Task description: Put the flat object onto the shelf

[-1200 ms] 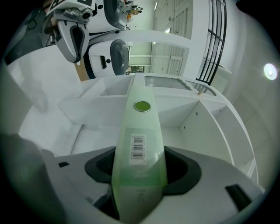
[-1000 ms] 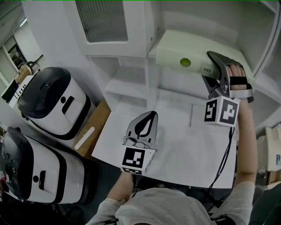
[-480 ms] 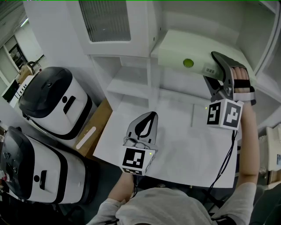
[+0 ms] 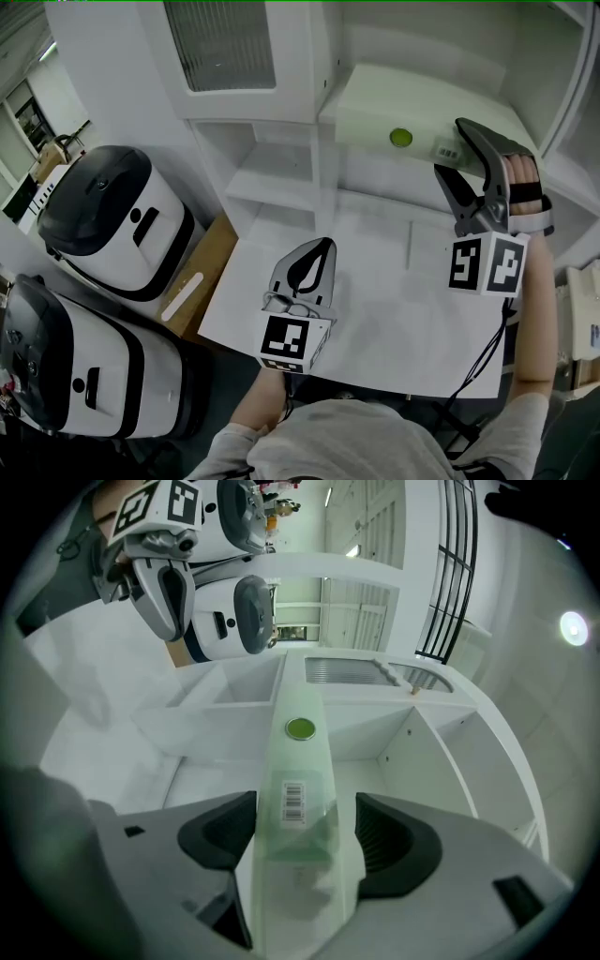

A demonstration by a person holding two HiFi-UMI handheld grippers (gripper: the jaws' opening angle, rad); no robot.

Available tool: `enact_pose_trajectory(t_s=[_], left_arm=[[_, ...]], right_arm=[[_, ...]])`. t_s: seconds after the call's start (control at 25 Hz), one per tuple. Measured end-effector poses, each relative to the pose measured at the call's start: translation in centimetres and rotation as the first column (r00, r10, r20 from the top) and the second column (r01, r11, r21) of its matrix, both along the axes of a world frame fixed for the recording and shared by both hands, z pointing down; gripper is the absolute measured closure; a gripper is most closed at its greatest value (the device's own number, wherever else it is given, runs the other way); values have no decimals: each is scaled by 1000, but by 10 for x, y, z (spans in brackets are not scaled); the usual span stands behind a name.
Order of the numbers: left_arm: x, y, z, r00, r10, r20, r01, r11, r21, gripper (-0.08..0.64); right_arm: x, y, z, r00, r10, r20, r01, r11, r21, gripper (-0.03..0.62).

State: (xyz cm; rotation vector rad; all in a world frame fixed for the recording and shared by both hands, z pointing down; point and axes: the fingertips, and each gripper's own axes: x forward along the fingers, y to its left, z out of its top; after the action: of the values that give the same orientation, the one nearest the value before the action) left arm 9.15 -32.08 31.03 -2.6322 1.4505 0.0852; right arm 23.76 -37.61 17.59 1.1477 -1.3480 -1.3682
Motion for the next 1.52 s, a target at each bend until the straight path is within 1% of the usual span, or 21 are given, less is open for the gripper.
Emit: enact_pose_trajectory(t_s=[0.12,0.16,0.2,0.28,0.72,1.24,1.4,1.52], left_arm=[[1,0,0,1000,4,-4,-4,1000,2,545],[2,0,0,1000,6,-3,-6,1000,1,545],[3,0,0,1000,7,-2,-7,1000,0,545],[4,1,0,1000,10,-1,-10,1000,0,545],[-1,-6,3,1000,-6,3,6,1000,-8,546],[-10,-14,6,999,-35,10,36,999,-16,545],[-12,-15,5,999,-34,7,34,999,-18,545],[-13,-14,2,1000,-30,8,30,999,-13,545]], right_arm=[[1,2,1,1000,11,3,-11,1000,-6,268],[2,1,2,1000,19,8,-19,1000,-15,282],[3,0,3,1000,25,11,-24,999,-22,310],[4,-2,5,999,33,12,-33,999,-25,313],[13,-32,7,997,76,12,-76,997,-12,318],[14,-53,6,996,84,11,-84,996,-11,318],[14,-53,5,996,85,25,-85,996,-8,316],[11,-52,3,995,76,67,-76,997,-5,316]])
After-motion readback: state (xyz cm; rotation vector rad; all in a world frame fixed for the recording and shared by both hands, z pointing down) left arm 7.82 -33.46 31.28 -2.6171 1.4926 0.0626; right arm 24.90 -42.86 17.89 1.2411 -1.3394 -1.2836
